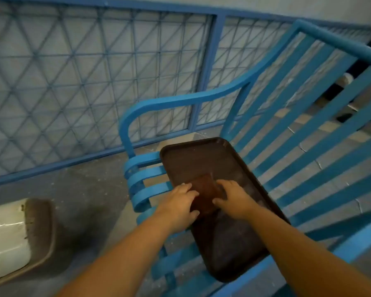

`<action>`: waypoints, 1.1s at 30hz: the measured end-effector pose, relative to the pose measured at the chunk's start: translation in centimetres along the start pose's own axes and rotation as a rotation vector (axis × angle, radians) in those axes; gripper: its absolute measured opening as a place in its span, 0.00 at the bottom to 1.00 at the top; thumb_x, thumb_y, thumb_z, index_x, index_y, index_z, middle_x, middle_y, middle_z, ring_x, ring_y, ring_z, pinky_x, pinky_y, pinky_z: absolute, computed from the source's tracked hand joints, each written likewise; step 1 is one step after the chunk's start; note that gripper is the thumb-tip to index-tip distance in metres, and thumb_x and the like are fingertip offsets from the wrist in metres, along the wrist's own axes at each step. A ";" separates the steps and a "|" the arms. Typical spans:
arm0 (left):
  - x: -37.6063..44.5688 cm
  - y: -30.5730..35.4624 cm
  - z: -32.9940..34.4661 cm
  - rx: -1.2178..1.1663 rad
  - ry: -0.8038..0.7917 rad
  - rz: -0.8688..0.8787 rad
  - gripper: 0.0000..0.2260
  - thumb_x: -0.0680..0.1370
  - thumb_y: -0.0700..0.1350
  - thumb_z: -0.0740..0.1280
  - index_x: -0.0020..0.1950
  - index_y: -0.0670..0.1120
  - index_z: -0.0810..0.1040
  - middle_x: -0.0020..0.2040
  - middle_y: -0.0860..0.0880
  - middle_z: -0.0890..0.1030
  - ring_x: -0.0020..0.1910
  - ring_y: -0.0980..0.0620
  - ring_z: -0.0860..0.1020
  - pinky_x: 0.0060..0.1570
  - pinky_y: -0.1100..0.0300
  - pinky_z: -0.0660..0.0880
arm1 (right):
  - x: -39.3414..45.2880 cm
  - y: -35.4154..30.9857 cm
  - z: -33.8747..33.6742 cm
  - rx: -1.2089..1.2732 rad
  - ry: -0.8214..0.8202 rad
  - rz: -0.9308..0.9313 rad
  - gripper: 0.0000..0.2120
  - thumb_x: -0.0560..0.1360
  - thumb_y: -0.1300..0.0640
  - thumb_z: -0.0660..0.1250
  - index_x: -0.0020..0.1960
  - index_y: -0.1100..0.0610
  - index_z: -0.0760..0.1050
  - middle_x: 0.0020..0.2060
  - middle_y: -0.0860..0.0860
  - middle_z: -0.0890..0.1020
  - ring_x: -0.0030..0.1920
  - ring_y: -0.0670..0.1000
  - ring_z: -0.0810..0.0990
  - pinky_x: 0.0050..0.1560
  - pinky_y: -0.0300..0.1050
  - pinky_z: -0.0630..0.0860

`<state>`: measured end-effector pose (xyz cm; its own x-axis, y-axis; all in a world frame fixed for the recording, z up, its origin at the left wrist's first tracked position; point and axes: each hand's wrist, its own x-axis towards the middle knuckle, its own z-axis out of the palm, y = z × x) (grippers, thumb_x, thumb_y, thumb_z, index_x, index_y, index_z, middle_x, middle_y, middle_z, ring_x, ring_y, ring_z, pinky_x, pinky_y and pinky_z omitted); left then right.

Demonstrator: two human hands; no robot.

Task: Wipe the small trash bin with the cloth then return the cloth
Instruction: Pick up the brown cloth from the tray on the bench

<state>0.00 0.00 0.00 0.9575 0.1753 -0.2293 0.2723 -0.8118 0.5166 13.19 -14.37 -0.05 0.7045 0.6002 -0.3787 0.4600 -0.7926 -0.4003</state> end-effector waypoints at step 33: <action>-1.6 1.6 0.4 -1.043 0.429 -0.483 0.24 0.74 0.60 0.66 0.66 0.49 0.70 0.65 0.51 0.71 0.64 0.53 0.71 0.66 0.59 0.66 | -1.6 -5.7 -2.6 1.419 -0.107 0.302 0.11 0.77 0.67 0.59 0.58 0.62 0.73 0.56 0.63 0.79 0.56 0.60 0.79 0.51 0.53 0.78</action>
<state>-1.16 -1.82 0.93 0.6369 0.6640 -0.3918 0.3651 0.1879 0.9118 10.80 -11.09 5.03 0.6039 0.4886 -0.6298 -0.6507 -0.1543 -0.7435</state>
